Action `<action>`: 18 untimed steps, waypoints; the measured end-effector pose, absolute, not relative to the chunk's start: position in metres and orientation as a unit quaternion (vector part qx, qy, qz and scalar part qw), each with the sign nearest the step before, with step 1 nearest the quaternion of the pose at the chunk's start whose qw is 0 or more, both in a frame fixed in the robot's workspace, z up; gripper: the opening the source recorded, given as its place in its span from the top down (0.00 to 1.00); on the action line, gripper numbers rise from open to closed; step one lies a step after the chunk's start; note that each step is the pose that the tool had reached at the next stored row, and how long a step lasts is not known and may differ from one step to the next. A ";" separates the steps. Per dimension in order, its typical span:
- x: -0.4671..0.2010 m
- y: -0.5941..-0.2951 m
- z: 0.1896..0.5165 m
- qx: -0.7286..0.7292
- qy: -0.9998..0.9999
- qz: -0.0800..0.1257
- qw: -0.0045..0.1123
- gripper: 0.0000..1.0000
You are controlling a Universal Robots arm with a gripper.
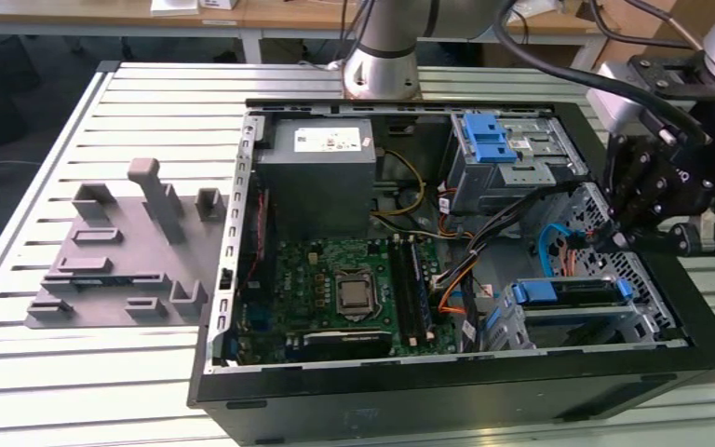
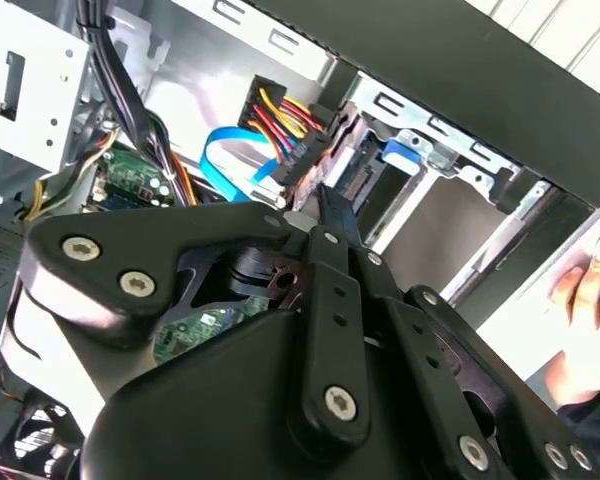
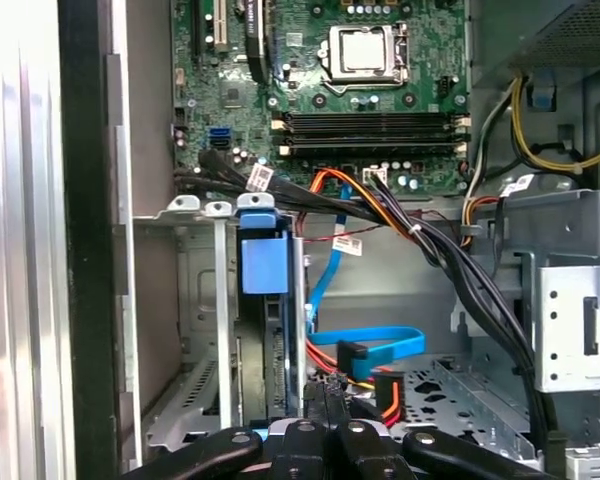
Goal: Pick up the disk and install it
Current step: 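Insert the first disk wire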
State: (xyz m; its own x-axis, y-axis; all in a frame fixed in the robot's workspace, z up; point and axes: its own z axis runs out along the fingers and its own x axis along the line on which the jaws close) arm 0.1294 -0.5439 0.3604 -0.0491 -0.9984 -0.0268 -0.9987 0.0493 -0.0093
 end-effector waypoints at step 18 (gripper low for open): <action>0.131 -0.533 0.364 -0.669 0.743 0.006 0.013 0.89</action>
